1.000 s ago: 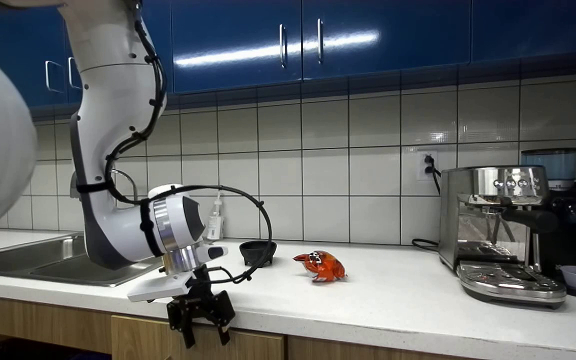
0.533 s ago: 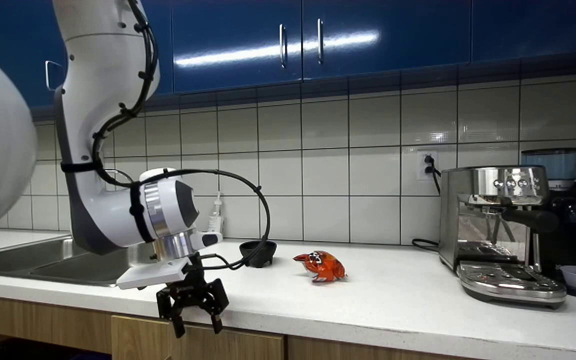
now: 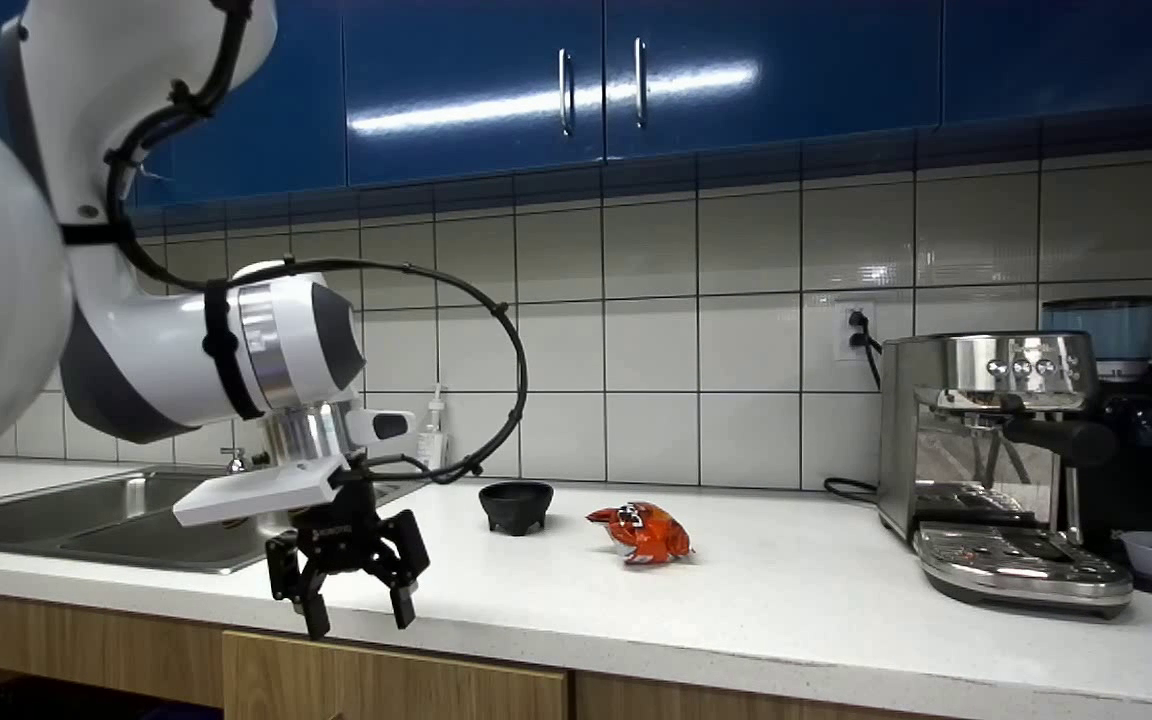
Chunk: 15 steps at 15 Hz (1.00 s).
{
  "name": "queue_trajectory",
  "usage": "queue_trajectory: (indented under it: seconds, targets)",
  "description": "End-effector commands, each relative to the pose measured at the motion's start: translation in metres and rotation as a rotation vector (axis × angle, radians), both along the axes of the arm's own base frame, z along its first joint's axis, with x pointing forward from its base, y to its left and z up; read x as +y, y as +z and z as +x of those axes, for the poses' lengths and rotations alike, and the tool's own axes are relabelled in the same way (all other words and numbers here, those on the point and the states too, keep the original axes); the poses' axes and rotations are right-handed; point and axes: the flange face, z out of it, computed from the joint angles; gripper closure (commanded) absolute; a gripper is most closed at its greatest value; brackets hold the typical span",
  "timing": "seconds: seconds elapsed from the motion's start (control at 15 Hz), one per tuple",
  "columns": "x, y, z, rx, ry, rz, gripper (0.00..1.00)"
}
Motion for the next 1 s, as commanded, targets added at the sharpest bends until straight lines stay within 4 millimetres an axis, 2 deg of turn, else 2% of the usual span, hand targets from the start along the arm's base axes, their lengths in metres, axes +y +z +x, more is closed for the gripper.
queue_trajectory:
  seconds: [0.0,0.2,0.93]
  targets:
    - [-0.001,0.008,-0.003,0.002,0.005,-0.007,0.00]
    - [-0.004,0.025,-0.011,-0.008,0.009,-0.012,0.00]
    - [-0.005,0.025,-0.014,-0.005,0.011,-0.012,0.00]
